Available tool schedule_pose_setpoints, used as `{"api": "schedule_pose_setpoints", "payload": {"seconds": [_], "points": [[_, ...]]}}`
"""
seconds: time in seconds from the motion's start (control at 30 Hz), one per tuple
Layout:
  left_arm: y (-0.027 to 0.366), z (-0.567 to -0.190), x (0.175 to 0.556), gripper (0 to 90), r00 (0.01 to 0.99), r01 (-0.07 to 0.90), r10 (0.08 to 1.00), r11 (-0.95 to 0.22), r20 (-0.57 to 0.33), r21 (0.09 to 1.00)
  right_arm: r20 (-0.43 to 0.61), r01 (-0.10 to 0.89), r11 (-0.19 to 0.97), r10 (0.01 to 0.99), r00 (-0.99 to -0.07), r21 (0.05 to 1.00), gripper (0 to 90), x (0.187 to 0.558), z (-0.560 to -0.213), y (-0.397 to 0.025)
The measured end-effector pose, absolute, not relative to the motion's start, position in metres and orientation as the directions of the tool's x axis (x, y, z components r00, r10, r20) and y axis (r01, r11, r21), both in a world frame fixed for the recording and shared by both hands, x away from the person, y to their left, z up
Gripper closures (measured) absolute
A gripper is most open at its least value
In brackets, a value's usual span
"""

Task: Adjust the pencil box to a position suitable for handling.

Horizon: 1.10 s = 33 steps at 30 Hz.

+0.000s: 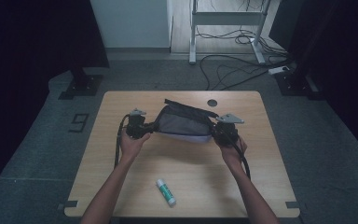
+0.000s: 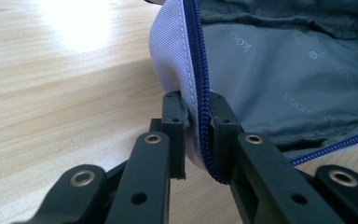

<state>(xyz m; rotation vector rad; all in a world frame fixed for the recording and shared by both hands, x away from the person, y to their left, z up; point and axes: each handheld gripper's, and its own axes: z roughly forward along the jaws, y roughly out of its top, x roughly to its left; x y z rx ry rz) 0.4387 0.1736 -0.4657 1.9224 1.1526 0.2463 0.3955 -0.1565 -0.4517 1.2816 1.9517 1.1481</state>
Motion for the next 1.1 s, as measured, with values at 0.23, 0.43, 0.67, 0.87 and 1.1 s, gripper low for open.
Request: {"api": "schedule_pose_setpoints", "payload": {"seconds": [0.23,0.43,0.67,0.87,1.1], "points": [[0.175,-0.473,0.426,80.0,0.553,0.638,0.797,-0.216,-0.244,0.739,0.025,0.469,0.194,0.907,-0.421,0.861,84.9,0.389,-0.456,-0.157],[0.180,-0.487,0.418,79.9,0.538,0.663,0.797,-0.199,-0.274,0.721,0.029,0.484,0.206,0.900,-0.434,0.851,84.8,0.383,-0.466,-0.153],[0.185,-0.503,0.409,79.3,0.531,0.684,0.798,-0.206,-0.285,0.699,0.056,0.514,0.205,0.893,-0.447,0.833,84.8,0.381,-0.483,-0.150],[0.185,-0.517,0.403,78.7,0.521,0.704,0.801,-0.209,-0.294,0.679,0.073,0.545,0.207,0.892,-0.447,0.812,84.7,0.382,-0.498,-0.149],[0.186,-0.529,0.403,75.2,0.519,0.722,0.800,-0.221,-0.301,0.656,0.072,0.584,0.237,0.887,-0.455,0.776,82.9,0.386,-0.512,-0.147]]}}
